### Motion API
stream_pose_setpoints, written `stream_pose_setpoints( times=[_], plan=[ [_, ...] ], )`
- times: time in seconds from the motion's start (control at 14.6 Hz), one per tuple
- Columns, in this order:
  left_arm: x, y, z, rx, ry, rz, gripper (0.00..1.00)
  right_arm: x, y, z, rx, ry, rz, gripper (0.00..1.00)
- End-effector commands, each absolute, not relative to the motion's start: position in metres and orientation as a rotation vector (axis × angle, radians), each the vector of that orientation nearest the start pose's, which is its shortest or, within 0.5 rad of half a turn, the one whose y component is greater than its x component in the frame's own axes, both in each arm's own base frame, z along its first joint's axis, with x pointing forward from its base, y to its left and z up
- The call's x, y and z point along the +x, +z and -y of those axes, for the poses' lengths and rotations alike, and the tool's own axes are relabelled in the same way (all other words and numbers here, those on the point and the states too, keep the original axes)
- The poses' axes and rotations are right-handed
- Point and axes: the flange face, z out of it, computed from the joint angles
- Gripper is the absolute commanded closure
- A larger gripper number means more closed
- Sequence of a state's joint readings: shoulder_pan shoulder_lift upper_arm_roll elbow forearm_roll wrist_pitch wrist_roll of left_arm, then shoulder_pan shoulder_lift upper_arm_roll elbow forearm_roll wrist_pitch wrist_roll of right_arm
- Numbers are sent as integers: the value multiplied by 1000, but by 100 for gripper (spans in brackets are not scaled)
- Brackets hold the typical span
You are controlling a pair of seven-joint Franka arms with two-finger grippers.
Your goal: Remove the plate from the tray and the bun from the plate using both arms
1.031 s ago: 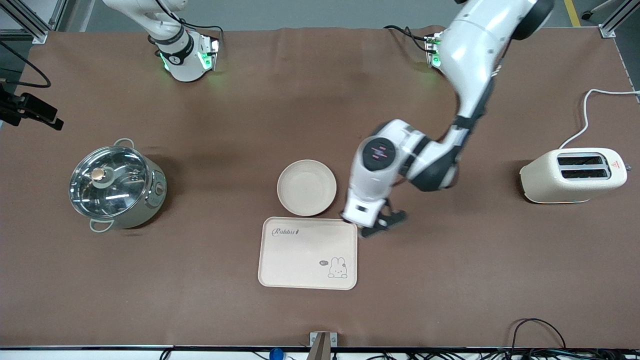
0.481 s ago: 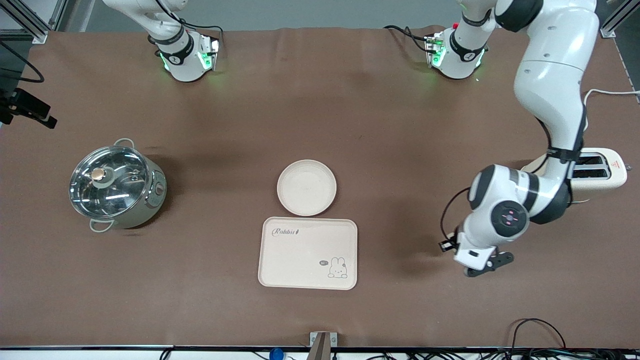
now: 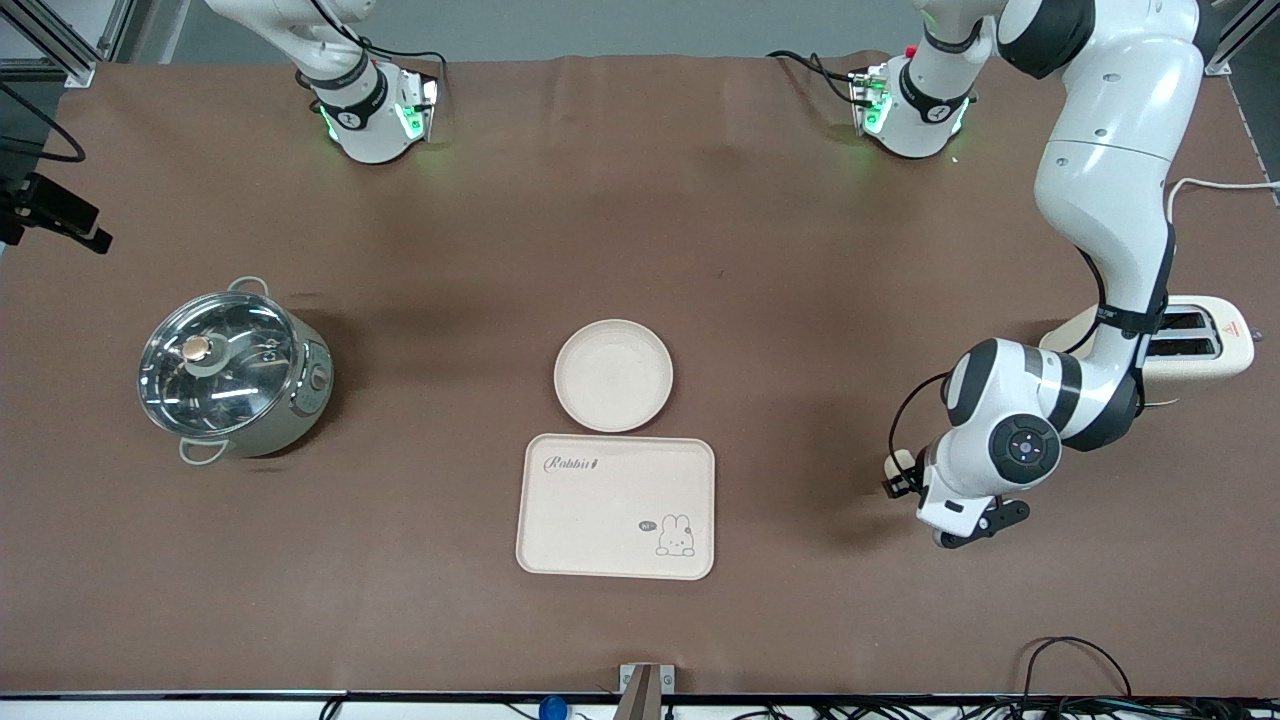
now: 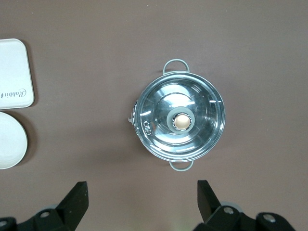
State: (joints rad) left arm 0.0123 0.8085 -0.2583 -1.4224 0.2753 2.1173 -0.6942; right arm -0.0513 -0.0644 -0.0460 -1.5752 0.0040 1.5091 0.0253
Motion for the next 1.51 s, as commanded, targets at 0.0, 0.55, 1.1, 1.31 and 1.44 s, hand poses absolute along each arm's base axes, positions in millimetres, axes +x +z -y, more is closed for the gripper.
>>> stream_pose_setpoints(
  times=[0.0, 0.55, 1.1, 1.31, 1.44],
  plan=[
    [706, 252, 128, -3011, 41, 570, 0, 527, 653, 52, -3127, 21, -196, 0],
    [643, 528, 136, -2958, -163, 378, 0, 526, 651, 52, -3124, 38, -198, 0],
    [539, 662, 95, -3121, 46, -63, 0, 525, 648, 53, -3124, 52, -198, 0],
    [511, 668, 92, -3121, 50, -167, 0, 525, 648, 53, -3124, 52, -198, 0],
    [491, 664, 85, -3142, 56, -149, 0, 525, 648, 53, -3124, 52, -198, 0]
  ],
)
